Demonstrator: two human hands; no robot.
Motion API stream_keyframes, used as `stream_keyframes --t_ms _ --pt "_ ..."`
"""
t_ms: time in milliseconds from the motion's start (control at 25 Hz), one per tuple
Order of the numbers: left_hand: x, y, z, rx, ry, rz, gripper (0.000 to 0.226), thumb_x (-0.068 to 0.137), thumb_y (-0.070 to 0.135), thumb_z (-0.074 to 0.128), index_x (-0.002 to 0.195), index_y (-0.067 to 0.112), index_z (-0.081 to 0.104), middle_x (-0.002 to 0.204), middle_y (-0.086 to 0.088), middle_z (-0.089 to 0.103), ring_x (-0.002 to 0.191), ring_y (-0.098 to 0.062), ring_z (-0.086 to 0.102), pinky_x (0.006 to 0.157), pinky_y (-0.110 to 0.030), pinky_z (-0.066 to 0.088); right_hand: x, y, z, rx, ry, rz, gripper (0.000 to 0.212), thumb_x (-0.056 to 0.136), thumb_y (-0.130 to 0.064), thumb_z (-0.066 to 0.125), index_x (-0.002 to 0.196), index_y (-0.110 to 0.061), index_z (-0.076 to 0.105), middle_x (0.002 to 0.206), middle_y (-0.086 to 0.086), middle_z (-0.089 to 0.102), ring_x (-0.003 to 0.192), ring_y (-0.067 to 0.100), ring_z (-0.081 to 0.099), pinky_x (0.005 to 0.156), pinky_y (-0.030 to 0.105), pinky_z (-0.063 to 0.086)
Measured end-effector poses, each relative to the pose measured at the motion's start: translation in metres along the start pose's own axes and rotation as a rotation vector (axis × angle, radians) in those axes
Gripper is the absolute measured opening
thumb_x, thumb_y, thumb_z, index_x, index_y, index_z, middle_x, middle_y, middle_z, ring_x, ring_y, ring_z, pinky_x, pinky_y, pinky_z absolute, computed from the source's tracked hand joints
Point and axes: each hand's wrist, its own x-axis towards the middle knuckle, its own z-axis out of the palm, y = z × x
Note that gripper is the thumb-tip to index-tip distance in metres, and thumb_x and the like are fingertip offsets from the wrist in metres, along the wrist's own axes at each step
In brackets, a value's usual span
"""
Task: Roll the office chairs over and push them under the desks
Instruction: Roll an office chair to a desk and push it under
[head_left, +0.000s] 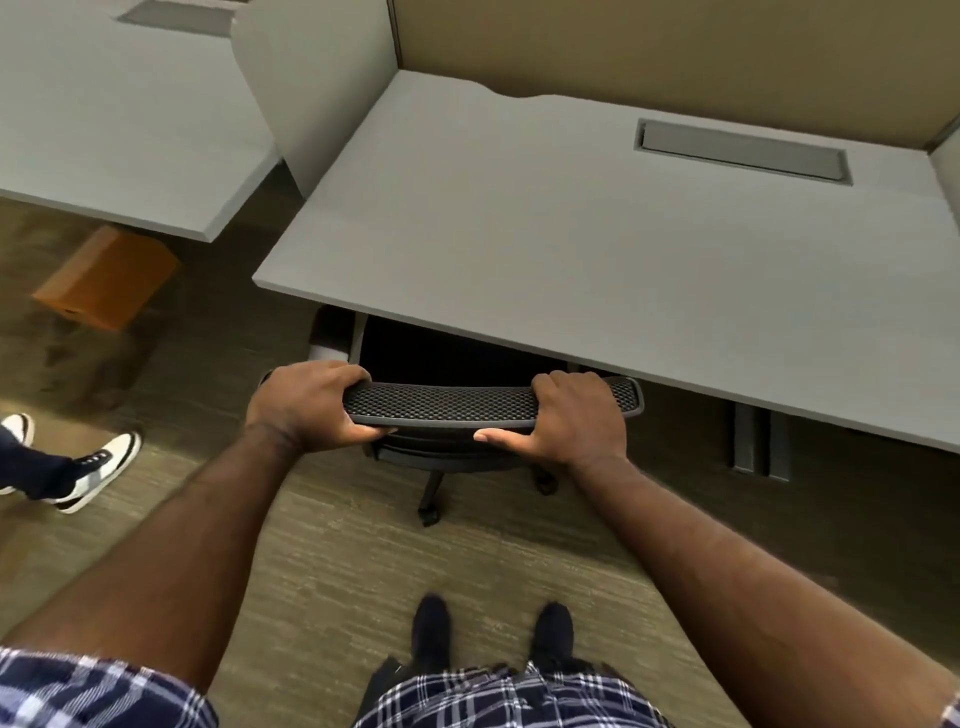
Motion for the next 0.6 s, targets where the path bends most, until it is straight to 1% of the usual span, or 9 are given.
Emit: stream_keyframes --t_ms 80,200,240,400,600 --pt "0.008 -0.022 -0.004 0.004 -0.009 0.036 0.066 0.057 0.078 0.056 0.101 0.03 0.068 0.093 0.01 0.069 0.083 -0.015 0.065 0.064 -0.027 0.043 0.006 -0.019 0.0 -0.014 0.001 0.043 0.092 0.063 -0.103 0.021 0.079 -0.019 0.056 0.075 0.004 0.057 0.071 0.026 0.052 0.072 0.04 0.041" --pt "0.018 -0.052 -0.006 0.002 -0.024 0.079 0.062 0.059 0.067 0.073 0.106 0.027 0.069 0.097 0.008 0.07 0.087 -0.017 0.066 0.069 -0.03 0.05 0.013 -0.047 0.001 -0.032 -0.006 0.103 0.094 0.063 -0.102 0.021 0.081 -0.017 0.058 0.077 0.005 0.059 0.072 0.028 0.053 0.074 0.04 0.041" --pt "0.021 -0.06 -0.006 0.004 -0.03 0.088 0.062 0.059 0.066 0.075 0.107 0.026 0.069 0.097 0.007 0.07 0.087 -0.018 0.066 0.07 -0.031 0.051 0.016 -0.055 0.001 -0.036 -0.01 0.121 0.095 0.063 -0.102 0.021 0.081 -0.017 0.058 0.078 0.006 0.059 0.073 0.028 0.054 0.075 0.041 0.041" --pt "0.035 -0.085 -0.012 0.001 -0.064 0.123 0.062 0.059 0.067 0.072 0.107 0.027 0.069 0.096 0.006 0.07 0.087 -0.02 0.065 0.07 -0.032 0.049 0.023 -0.079 0.001 -0.03 -0.038 0.167 0.097 0.064 -0.1 0.019 0.087 -0.015 0.06 0.084 0.007 0.06 0.079 0.03 0.055 0.079 0.042 0.041" --pt "0.04 -0.098 -0.013 -0.002 -0.074 0.159 0.063 0.061 0.066 0.073 0.11 0.027 0.067 0.099 0.006 0.069 0.089 -0.019 0.064 0.071 -0.032 0.047 0.024 -0.092 0.002 -0.026 -0.017 0.194 0.094 0.067 -0.099 0.023 0.091 -0.016 0.061 0.086 0.007 0.061 0.082 0.029 0.055 0.081 0.042 0.042"
